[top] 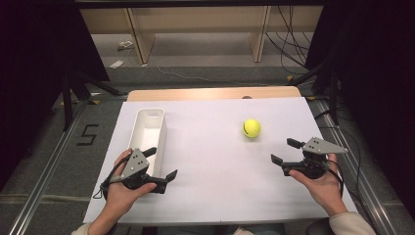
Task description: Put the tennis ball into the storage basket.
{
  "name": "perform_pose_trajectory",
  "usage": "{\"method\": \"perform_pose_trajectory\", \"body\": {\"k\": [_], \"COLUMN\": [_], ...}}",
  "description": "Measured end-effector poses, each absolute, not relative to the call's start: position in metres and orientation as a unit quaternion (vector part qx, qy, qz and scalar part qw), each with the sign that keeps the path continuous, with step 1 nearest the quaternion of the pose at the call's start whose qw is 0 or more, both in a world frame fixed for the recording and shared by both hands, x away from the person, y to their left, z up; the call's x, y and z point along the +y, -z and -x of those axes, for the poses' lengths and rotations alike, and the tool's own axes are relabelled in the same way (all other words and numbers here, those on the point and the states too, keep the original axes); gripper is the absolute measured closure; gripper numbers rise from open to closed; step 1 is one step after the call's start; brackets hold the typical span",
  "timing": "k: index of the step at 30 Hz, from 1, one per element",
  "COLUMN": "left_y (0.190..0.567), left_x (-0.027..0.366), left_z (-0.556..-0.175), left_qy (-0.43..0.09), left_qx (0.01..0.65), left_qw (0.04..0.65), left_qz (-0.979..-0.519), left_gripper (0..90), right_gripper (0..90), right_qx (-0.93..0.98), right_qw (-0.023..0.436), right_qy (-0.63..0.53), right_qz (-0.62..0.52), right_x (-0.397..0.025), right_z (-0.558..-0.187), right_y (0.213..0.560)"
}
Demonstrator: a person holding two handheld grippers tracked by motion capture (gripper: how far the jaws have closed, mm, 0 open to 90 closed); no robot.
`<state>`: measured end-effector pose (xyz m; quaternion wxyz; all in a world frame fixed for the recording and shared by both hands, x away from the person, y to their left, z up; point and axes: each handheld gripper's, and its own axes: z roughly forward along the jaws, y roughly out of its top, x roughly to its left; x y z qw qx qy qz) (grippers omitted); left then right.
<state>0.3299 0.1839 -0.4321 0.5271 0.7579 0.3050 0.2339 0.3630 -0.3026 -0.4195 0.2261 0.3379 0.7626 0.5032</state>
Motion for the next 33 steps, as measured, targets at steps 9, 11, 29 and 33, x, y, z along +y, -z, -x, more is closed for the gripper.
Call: {"method": "perform_pose_trajectory", "body": {"k": [9, 11, 29, 33], "left_y": [0.432, 0.432, 0.431, 0.432], "left_x": [0.184, 0.184, 0.182, 0.182], "left_z": [-0.329, -0.329, -0.329, -0.329], "left_qy": [-0.235, -0.234, -0.234, -0.233], "left_qx": [0.303, 0.304, 0.301, 0.301], "left_qw": [0.527, 0.527, 0.528, 0.529], "left_qz": [-0.758, -0.758, -0.759, -0.759], "left_gripper": [0.0, 0.0, 0.0, 0.0], "right_gripper": [15.3, 15.3, 15.4, 15.4], "right_qx": [0.762, 0.761, 0.763, 0.764], "right_qw": [0.23, 0.23, 0.239, 0.236], "right_qy": [-0.501, -0.5, -0.481, -0.48], "right_qz": [-0.341, -0.344, -0.359, -0.36], "right_x": [-0.302, -0.302, -0.293, -0.29], "right_z": [-0.363, -0.364, -0.391, -0.395], "right_y": [0.419, 0.419, 0.426, 0.426]}}
